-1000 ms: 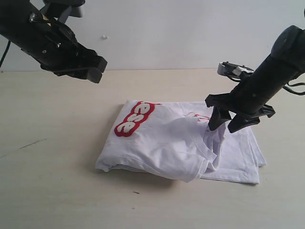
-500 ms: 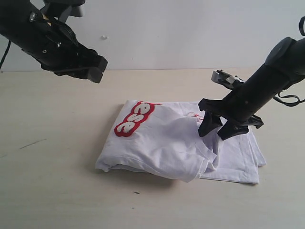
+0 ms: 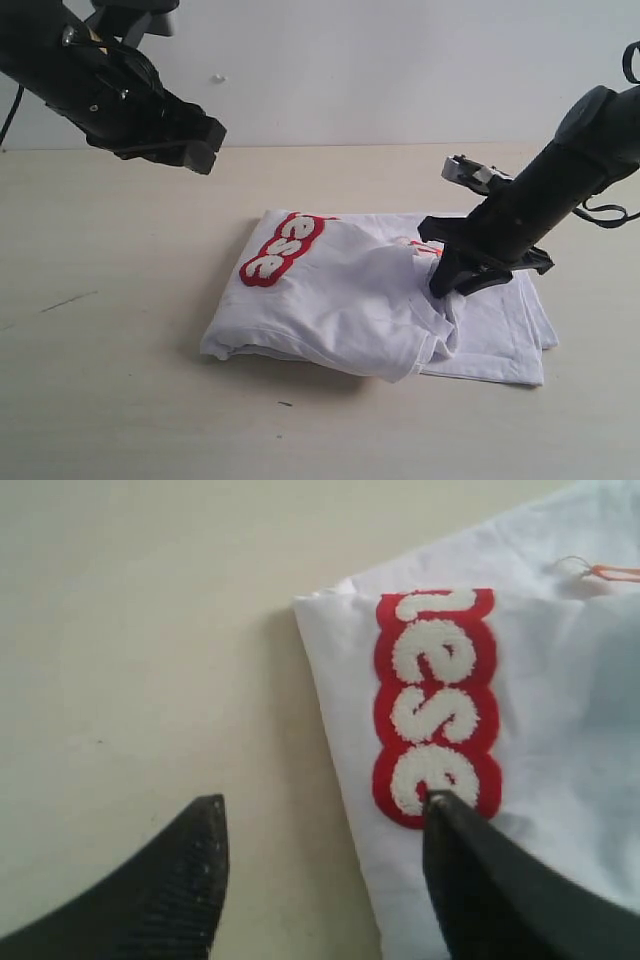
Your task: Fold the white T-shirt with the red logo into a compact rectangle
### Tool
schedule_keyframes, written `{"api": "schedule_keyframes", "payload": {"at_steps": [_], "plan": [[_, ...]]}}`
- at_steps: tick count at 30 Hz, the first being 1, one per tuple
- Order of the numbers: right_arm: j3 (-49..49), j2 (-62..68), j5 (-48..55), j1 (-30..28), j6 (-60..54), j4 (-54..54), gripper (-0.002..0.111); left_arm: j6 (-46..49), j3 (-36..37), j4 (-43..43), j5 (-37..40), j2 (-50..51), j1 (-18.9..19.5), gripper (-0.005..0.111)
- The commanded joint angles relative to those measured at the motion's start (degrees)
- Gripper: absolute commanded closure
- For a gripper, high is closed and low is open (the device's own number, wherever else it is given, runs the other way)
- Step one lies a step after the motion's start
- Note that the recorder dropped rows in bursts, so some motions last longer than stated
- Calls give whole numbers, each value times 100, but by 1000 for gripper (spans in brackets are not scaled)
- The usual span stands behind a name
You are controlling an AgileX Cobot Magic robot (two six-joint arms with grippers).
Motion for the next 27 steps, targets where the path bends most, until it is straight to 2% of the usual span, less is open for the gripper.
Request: {"api": "schedule_keyframes", "payload": {"at_steps": [1, 5, 10, 14, 17, 18, 20, 23, 24, 27], "plan": [[-27, 2, 91, 4, -386, 16, 108, 12, 14, -77, -43, -65, 18, 50], [-500, -161, 501, 4, -518, -15, 108, 12, 14, -77, -43, -65, 18, 50], [-966, -778, 525, 4, -385, -671, 108, 12, 14, -76, -76, -65, 18, 50], [-992, -1088, 272, 4, 1218, -2960, 108, 12, 14, -76, -73, -65, 18, 50], [-979, -1011, 186, 4, 1640, -3282, 108, 12, 14, -76, -62, -65, 18, 50], [-979, -919, 146, 4, 1558, -3195, 106, 12, 14, -76, -50, -65, 18, 50], [-979, -733, 236, 4, 1162, -2688, 89, 12, 14, -76, -29, -65, 18, 50], [-979, -610, 223, 4, 1495, -2990, 68, 12, 14, -76, -19, -65, 18, 50], [-979, -612, 202, 4, 1902, -3390, 67, 12, 14, -89, -19, -65, 18, 50], [-979, -612, 326, 4, 2047, -3464, 67, 101, 52, -189, 5, 18, -18, 50]]}}
